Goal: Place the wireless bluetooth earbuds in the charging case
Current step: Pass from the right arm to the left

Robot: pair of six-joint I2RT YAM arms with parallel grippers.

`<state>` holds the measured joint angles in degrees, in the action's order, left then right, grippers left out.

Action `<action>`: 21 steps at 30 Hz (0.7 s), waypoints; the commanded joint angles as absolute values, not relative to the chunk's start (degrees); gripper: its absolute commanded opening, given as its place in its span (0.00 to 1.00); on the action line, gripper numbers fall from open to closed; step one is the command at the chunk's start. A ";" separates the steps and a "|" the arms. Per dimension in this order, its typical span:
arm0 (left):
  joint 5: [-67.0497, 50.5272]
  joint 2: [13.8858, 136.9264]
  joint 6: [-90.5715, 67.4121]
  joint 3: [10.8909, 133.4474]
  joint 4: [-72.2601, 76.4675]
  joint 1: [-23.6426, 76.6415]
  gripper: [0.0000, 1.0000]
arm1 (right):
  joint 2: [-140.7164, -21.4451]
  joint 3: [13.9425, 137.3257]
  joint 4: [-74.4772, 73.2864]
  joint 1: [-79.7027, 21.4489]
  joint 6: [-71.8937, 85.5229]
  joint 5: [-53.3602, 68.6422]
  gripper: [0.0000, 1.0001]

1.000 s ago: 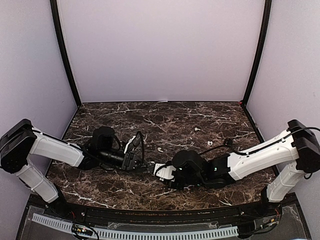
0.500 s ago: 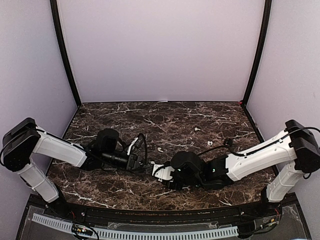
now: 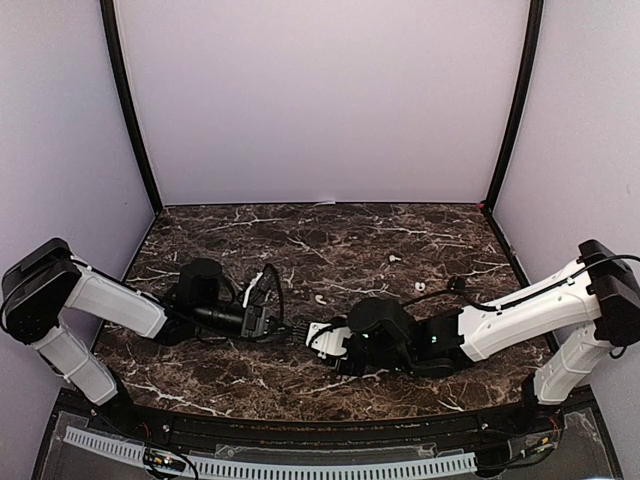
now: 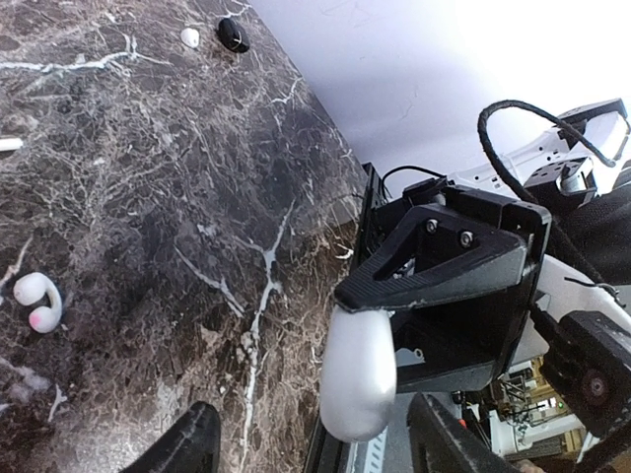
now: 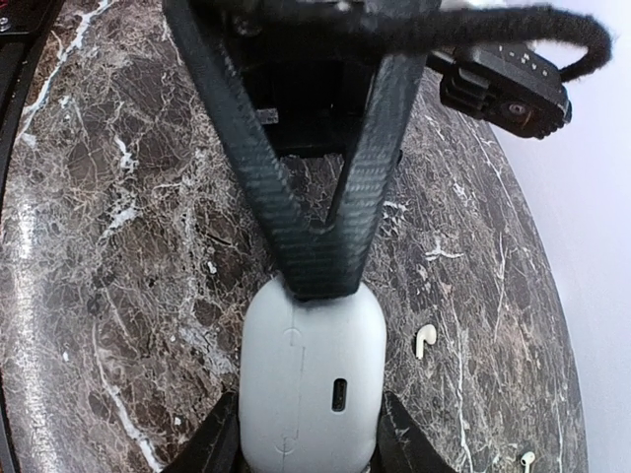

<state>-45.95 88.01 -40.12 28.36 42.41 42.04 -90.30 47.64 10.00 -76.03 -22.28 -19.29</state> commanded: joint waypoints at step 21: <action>-52.48 92.46 -42.45 32.54 47.75 44.47 0.57 | -91.23 49.80 12.46 -76.65 -23.42 -17.84 0.38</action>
<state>-51.03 92.90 -42.28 31.05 45.95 44.21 -90.63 48.01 10.63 -76.03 -23.31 -18.68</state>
